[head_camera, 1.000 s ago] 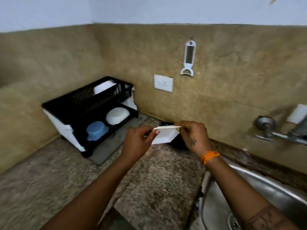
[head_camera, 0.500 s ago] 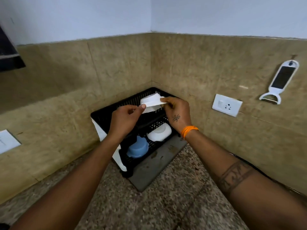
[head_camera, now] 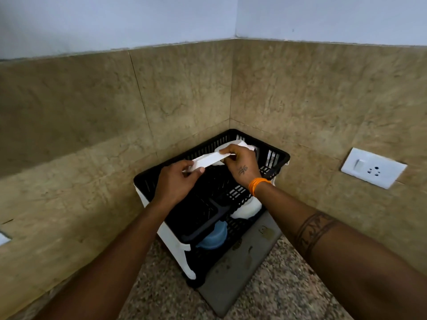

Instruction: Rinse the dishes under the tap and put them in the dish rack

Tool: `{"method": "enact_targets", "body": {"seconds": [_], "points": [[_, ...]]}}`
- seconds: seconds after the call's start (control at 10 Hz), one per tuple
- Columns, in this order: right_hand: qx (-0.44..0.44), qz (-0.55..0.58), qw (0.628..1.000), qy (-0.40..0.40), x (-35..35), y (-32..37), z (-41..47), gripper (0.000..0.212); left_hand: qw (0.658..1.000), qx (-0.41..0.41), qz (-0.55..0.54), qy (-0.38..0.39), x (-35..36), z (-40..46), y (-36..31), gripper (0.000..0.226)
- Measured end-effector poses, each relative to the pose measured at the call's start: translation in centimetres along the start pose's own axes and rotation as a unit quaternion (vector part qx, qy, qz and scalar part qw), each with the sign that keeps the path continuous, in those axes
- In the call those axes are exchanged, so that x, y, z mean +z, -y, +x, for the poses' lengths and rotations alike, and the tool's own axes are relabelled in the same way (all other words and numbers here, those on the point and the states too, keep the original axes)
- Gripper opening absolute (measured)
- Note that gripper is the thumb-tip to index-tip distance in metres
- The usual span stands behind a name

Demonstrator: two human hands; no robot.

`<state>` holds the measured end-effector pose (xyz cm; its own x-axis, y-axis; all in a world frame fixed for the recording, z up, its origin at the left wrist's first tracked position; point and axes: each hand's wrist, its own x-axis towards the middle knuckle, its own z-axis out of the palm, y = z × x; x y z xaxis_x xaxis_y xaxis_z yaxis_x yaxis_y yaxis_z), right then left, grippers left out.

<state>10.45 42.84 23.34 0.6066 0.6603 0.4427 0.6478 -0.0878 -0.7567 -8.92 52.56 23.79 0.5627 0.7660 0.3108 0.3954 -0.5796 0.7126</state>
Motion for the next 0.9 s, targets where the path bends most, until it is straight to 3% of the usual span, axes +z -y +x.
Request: {"method": "enact_targets", "body": {"seconds": [0.1, 0.3, 0.5, 0.8, 0.9], "points": [[0.029, -0.019, 0.999, 0.035, 1.8, -1.1, 0.9, 0.021, 0.995, 0.046, 0.086, 0.017, 1.0, 1.0, 1.8, 0.022], [0.025, -0.081, 0.995, 0.044, 2.8, -1.8, 2.1, 0.026, 0.981, 0.108, 0.159, -0.011, 2.3, 1.7, 2.2, 0.025], [0.025, -0.172, 0.979, 0.109, 3.2, -1.9, 1.7, 0.029, 0.965, 0.146, 0.218, -0.003, 2.4, 1.8, 2.6, 0.021], [0.040, -0.171, 0.977, 0.122, 2.0, -0.8, 0.6, 0.037, 0.979, 0.123, 0.164, -0.005, 1.9, 0.9, 2.7, 0.023], [0.097, -0.040, 0.993, 0.057, 0.9, 0.0, -1.4, 0.031, 0.994, 0.100, 0.037, -0.005, 2.2, 0.4, 0.8, 0.029]]}}
